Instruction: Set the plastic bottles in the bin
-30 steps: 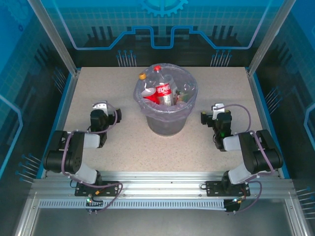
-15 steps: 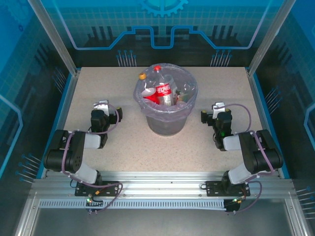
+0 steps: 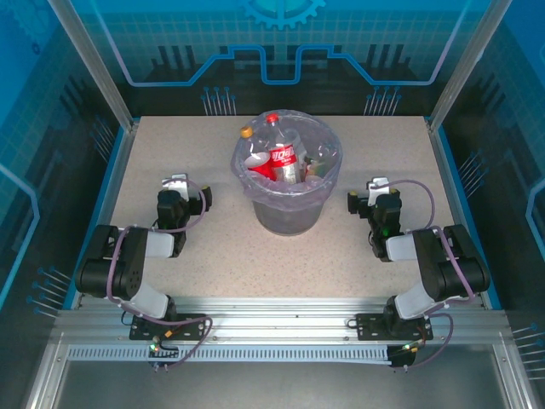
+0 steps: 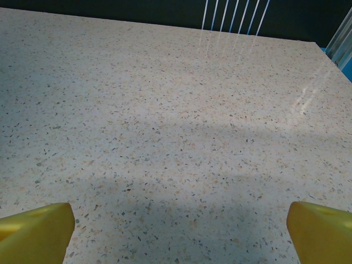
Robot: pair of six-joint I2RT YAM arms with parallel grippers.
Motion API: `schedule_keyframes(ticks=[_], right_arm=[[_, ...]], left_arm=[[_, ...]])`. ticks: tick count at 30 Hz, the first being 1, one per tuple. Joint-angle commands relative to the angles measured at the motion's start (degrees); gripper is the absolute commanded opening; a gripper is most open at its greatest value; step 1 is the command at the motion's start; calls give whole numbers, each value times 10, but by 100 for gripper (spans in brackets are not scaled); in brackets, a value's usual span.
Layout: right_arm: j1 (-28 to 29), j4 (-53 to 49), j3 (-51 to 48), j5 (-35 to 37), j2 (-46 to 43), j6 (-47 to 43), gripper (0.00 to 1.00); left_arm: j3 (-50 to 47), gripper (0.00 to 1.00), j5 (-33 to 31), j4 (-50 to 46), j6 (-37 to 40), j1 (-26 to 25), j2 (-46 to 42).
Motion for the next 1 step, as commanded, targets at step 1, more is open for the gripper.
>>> schedule_keyframes(ticks=[1], right_arm=[[-6,20,12,6,3,3,100]], left_arm=[[-4,99,7,23,9,-1,2]])
